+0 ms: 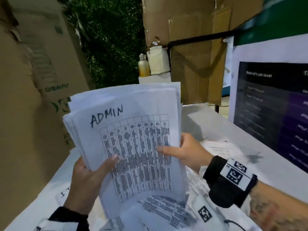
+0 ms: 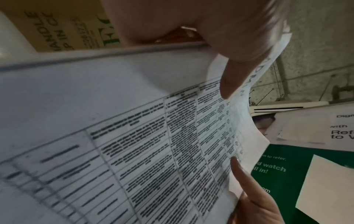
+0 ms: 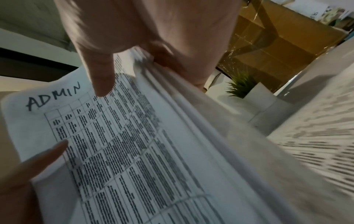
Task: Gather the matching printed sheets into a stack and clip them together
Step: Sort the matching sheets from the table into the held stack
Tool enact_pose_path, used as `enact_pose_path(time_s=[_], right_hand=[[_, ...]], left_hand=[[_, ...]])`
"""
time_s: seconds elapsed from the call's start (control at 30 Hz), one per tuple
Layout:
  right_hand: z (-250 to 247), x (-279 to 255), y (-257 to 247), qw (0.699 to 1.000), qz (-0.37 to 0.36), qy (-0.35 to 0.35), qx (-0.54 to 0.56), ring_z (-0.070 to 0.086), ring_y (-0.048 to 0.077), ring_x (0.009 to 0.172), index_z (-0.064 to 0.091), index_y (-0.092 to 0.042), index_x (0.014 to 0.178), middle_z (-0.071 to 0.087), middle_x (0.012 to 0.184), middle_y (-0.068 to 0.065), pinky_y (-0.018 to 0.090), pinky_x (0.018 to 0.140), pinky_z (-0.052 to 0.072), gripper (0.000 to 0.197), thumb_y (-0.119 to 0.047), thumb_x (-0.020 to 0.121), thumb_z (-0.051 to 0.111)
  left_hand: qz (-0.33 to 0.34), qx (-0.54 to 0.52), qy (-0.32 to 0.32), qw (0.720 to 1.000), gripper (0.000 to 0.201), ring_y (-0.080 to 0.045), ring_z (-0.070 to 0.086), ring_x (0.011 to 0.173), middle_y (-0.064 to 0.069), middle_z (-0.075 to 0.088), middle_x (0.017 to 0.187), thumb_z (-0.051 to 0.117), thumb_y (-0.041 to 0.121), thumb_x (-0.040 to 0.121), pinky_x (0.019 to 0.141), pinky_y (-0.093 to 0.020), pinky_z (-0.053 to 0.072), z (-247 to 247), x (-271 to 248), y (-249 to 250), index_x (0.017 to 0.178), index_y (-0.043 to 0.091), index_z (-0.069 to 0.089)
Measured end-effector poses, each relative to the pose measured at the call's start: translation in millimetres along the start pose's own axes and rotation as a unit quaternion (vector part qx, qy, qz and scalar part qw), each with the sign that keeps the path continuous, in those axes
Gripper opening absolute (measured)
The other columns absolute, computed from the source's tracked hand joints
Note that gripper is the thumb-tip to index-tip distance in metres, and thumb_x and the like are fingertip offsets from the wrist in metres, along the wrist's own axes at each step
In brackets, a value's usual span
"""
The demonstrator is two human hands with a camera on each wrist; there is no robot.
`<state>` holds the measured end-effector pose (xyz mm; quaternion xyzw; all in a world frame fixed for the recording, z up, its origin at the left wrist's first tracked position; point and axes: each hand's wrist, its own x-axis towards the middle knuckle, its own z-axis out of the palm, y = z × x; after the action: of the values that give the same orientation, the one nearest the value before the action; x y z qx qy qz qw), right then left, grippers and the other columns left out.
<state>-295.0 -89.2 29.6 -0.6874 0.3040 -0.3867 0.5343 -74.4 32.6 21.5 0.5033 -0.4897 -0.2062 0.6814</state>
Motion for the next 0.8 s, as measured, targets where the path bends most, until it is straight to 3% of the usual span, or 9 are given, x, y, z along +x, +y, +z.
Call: enact_pose_path(time_s=[0.07,0.13,0.2,0.33,0.43,0.5,0.6,0.67,0.8], right_hand=[[2,6,-7,1.000,-0.020,0.003,0.018,0.071,0.019,0.099,0.068,-0.008,0.110,0.076,0.104,0.006,0.037,0.093,0.055,0.053,-0.029,0.065,0.086],[4,13,-16,0.998,-0.040,0.015,0.039,0.071,0.018,0.101,0.068,-0.011,0.111,0.076,0.106,0.004,0.035,0.093,0.054,0.064,-0.036,0.056,0.087],[7,16,-24,0.996,-0.065,-0.002,0.063,0.072,0.013,0.097,0.071,-0.015,0.103,0.077,0.099,0.000,0.027,0.090,0.055,0.046,-0.028,0.061,0.081],[12,12,-29,0.997,-0.073,-0.032,0.023,0.071,0.009,0.100,0.068,-0.023,0.106,0.076,0.107,-0.001,0.029,0.092,0.055,0.034,-0.021,0.073,0.077],[3,4,-47,0.991,-0.131,0.038,-0.006,0.069,0.005,0.098,0.052,-0.028,0.118,0.069,0.115,-0.003,0.025,0.081,0.059,0.064,-0.042,0.063,0.084],[-3,-6,-78,0.951,-0.241,0.135,-0.138,0.059,-0.001,0.109,0.038,-0.039,0.129,0.055,0.127,-0.015,0.018,0.084,0.052,0.077,-0.062,0.064,0.073],[1,-17,-127,0.795,-0.350,0.209,-0.449,0.036,0.012,0.135,0.030,-0.028,0.145,0.039,0.146,-0.006,0.036,0.107,0.031,0.084,-0.074,0.076,0.046],[14,-20,-150,0.720,-0.323,0.167,-0.591,0.031,0.016,0.140,0.028,-0.023,0.148,0.037,0.150,-0.004,0.045,0.111,0.022,0.090,-0.081,0.079,0.030],[31,-16,-159,0.686,-0.211,-0.037,-0.696,0.039,0.012,0.135,0.021,-0.028,0.149,0.044,0.145,-0.009,0.050,0.118,0.010,0.094,-0.087,0.076,0.018]], left_hand=[[0.015,-0.011,0.000,1.000,0.028,-0.010,0.075,0.089,0.018,0.080,0.089,0.086,0.047,0.057,0.076,-0.029,0.057,0,6,6,0.085,0.043,0.080],[0.037,-0.028,-0.015,0.999,0.053,-0.008,0.076,0.091,0.016,0.080,0.097,0.091,0.064,0.041,0.074,-0.025,0.060,-3,13,11,0.089,0.045,0.080],[0.041,-0.060,-0.033,0.997,0.067,-0.014,0.074,0.103,0.009,0.079,0.111,0.092,0.063,0.039,0.084,-0.033,0.059,-5,18,19,0.100,0.039,0.079],[-0.005,-0.040,-0.006,0.999,0.036,-0.027,0.074,0.105,0.002,0.081,0.106,0.093,0.036,0.061,0.089,-0.044,0.059,-8,16,15,0.095,0.036,0.081],[-0.026,-0.005,0.030,0.999,0.025,-0.028,0.076,0.095,0.003,0.082,0.092,0.078,0.010,0.077,0.088,-0.047,0.058,-9,11,12,0.081,0.034,0.082],[-0.031,0.000,0.027,0.999,0.025,-0.020,0.077,0.086,0.004,0.082,0.089,0.077,0.007,0.077,0.082,-0.041,0.058,-9,8,14,0.077,0.031,0.082],[-0.020,0.009,0.018,1.000,0.022,-0.018,0.078,0.086,0.002,0.082,0.091,0.084,0.012,0.072,0.079,-0.039,0.060,-9,9,16,0.082,0.032,0.083],[0.005,0.009,0.006,1.000,0.031,-0.015,0.077,0.090,0.005,0.082,0.094,0.083,0.013,0.072,0.077,-0.030,0.061,-6,9,21,0.085,0.040,0.082],[0.023,0.014,-0.014,1.000,0.048,-0.004,0.076,0.085,0.013,0.081,0.088,0.075,0.001,0.077,0.069,-0.015,0.057,-3,7,27,0.082,0.049,0.080]])
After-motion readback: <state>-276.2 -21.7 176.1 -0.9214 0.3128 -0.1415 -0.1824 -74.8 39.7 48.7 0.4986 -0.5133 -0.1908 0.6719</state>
